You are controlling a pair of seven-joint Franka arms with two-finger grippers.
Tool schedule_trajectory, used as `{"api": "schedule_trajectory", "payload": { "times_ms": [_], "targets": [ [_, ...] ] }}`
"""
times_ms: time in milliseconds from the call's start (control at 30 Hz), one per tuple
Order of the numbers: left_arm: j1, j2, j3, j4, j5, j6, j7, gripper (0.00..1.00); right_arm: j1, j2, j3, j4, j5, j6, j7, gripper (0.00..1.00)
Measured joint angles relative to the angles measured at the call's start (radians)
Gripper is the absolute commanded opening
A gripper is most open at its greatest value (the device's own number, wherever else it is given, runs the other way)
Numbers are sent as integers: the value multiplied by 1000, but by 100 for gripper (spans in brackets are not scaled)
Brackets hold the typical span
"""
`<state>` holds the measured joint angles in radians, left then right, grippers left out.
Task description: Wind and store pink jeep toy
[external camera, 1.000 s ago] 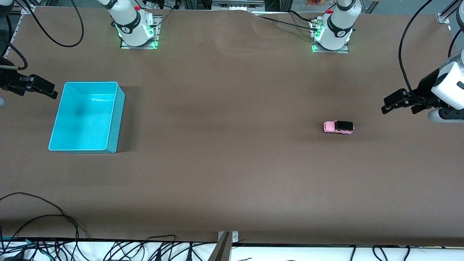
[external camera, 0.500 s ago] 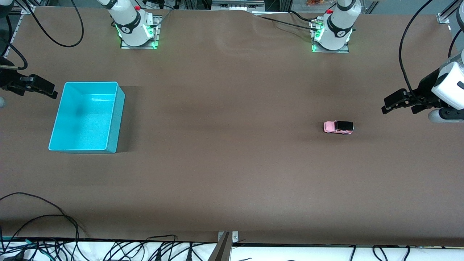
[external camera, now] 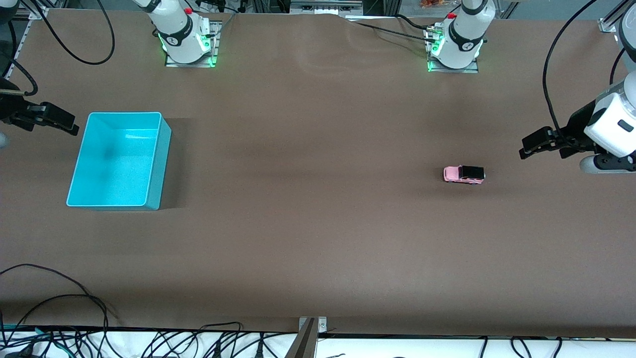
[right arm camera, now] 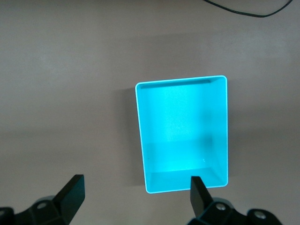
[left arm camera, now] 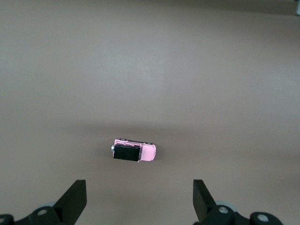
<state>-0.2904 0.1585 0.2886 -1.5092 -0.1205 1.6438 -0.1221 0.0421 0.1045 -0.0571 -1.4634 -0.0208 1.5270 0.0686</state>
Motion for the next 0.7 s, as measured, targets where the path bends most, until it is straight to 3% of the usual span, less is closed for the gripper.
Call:
{"api": "schedule_trajectory", "payload": {
  "times_ms": [367,700],
  "targets": [
    [-9,43,-3,-5,0,0,-383,100,0,0,0,0,0,0,0,100],
    [-27,179,-8,-15,0,11,-811,100,0,0,0,0,0,0,0,100]
  ]
}}
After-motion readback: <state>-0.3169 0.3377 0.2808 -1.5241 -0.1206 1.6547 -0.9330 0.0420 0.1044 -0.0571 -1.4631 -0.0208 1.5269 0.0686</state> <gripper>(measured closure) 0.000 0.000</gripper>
